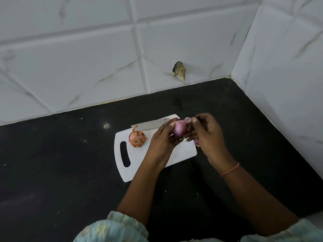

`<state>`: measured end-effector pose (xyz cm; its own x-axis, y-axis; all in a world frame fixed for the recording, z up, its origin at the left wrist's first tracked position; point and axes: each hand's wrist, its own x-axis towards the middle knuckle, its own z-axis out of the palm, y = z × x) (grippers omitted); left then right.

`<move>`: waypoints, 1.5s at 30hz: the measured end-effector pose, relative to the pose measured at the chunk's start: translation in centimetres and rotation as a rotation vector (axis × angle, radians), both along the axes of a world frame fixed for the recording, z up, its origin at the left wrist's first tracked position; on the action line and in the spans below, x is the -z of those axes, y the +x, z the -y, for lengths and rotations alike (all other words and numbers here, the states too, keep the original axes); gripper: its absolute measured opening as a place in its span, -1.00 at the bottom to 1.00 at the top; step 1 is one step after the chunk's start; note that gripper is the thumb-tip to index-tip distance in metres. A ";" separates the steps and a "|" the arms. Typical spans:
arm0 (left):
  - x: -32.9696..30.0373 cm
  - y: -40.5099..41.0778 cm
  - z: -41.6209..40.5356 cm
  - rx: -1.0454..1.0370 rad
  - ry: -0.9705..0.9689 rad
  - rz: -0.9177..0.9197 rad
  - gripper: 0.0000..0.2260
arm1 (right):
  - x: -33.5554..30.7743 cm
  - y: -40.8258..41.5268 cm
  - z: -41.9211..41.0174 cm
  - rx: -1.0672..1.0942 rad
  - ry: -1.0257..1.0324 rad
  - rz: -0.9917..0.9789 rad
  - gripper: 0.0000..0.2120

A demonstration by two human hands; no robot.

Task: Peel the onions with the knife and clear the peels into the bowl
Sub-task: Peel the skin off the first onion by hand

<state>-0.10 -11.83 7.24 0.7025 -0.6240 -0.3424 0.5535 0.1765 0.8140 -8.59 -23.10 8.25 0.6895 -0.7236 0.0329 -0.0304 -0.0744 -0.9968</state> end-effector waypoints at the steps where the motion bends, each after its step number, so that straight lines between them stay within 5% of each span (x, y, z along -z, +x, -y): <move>1: -0.2 0.0 0.1 -0.003 -0.012 -0.027 -0.75 | -0.1 0.0 -0.1 0.018 0.081 0.016 -0.95; 6: -0.8 0.0 0.1 -0.045 -0.074 -0.216 -0.74 | -0.4 0.0 0.5 0.100 0.418 0.061 -0.90; 10: -1.0 -0.1 0.1 -0.035 -0.101 -0.282 -0.76 | 1.1 -0.7 2.0 0.265 0.273 -0.100 -0.84; 13: -1.0 -0.2 0.0 -0.044 -0.112 -0.330 -0.76 | 1.8 -1.4 2.9 0.194 0.149 -0.248 -0.84; 20: -0.8 -0.3 0.3 -0.055 -0.104 -0.322 -0.74 | 1.3 -1.8 2.1 0.150 -0.495 -0.279 -0.84; 26: -0.8 -0.4 0.5 -0.072 -0.095 -0.247 -0.68 | 0.5 -0.1 -0.4 -0.053 -0.504 -0.024 -0.83; 32: -1.6 -0.8 0.3 -0.116 -0.123 -0.246 -0.72 | 0.8 0.1 -0.5 -0.011 -0.533 0.033 -0.97; 45: -3.0 -1.1 0.2 -0.125 -0.149 -0.202 -0.75 | 0.3 -0.2 -0.7 0.007 -0.623 0.101 -0.92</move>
<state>-1.24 -12.08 10.20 0.7037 -0.5910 -0.3943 0.6686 0.3631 0.6490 -8.78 -22.41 7.99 0.6564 -0.5522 0.5140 0.0587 -0.6420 -0.7645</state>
